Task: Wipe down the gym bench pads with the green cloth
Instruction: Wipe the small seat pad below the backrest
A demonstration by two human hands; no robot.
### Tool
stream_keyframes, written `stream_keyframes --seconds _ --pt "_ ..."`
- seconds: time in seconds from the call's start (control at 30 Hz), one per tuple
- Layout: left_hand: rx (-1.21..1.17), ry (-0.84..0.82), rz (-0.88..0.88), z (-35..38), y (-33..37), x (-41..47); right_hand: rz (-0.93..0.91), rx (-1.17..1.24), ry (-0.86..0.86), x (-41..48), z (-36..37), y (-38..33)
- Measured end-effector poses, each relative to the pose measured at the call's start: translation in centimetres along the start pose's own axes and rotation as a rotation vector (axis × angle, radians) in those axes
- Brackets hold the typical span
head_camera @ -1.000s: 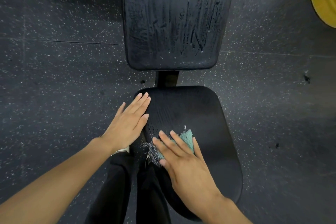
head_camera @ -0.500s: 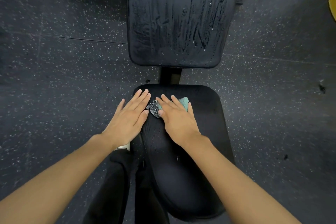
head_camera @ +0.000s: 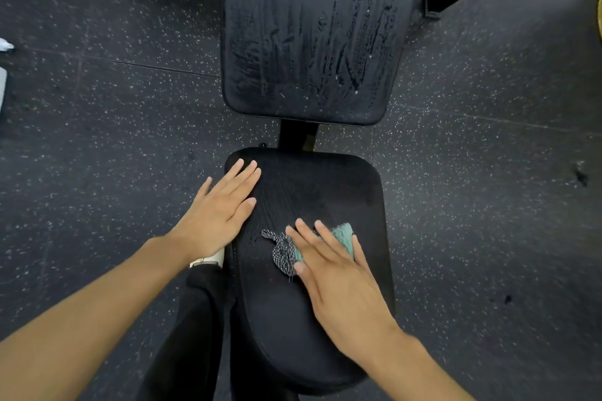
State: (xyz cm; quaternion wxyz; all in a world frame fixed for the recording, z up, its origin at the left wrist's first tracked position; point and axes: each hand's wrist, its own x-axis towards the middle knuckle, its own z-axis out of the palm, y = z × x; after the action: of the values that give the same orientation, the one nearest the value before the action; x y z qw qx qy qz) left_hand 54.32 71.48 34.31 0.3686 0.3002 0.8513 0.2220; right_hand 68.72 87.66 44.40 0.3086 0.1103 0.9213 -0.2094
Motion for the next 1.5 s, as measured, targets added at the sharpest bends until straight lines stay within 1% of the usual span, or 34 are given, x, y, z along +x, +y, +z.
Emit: stream_keyframes --seconds 0.07,0.13,0.27,0.47,0.6,0.73,0.87,0.93,1.07,1.2,1.3,1.4,1.5 --pt "-0.002 -0.001 -0.003 0.1 -0.1 0.0 -0.023 0.059 -0.049 1.5 -0.3 0.4" --pt "-0.007 -0.006 -0.01 0.1 0.0 0.0 -0.013 0.076 -0.055 3.2 -0.5 1.0" --pt "-0.025 -0.008 -0.021 0.3 0.2 -0.1 0.054 0.1 -0.02 7.0 -0.4 1.8" --pt "-0.027 -0.009 -0.014 0.2 0.2 0.0 0.164 0.103 -0.031 11.6 -0.5 2.3" --pt "0.003 -0.023 -0.013 -0.1 0.3 0.1 0.149 0.111 -0.021 10.6 -0.5 2.1" --pt "0.043 -0.055 0.012 -0.3 0.6 0.1 0.129 0.123 0.003 5.8 -0.3 1.4" --pt "0.067 -0.102 0.069 -0.2 1.3 0.0 0.149 0.07 -0.014 0.3 -0.2 0.4" --pt "0.068 -0.124 0.065 -0.2 1.5 0.0 0.177 0.064 -0.017 -0.9 0.0 0.3" --pt "0.089 -0.144 0.087 -0.5 1.4 0.2 0.2 0.061 0.01 0.7 0.4 0.7" --pt "0.105 -0.12 0.128 -0.5 1.1 0.3 0.22 0.07 -0.012 3.4 0.0 1.6" --pt "0.147 -0.105 0.159 -0.5 1.0 0.4 0.242 0.098 0.007 5.6 -0.3 2.5" --pt "0.18 -0.114 0.179 -0.5 0.9 0.5 0.279 0.139 0.014 8.3 -0.4 3.8" --pt "0.17 -0.124 0.191 -0.8 0.9 0.7 0.323 0.119 0.019 10.9 -0.8 4.7"
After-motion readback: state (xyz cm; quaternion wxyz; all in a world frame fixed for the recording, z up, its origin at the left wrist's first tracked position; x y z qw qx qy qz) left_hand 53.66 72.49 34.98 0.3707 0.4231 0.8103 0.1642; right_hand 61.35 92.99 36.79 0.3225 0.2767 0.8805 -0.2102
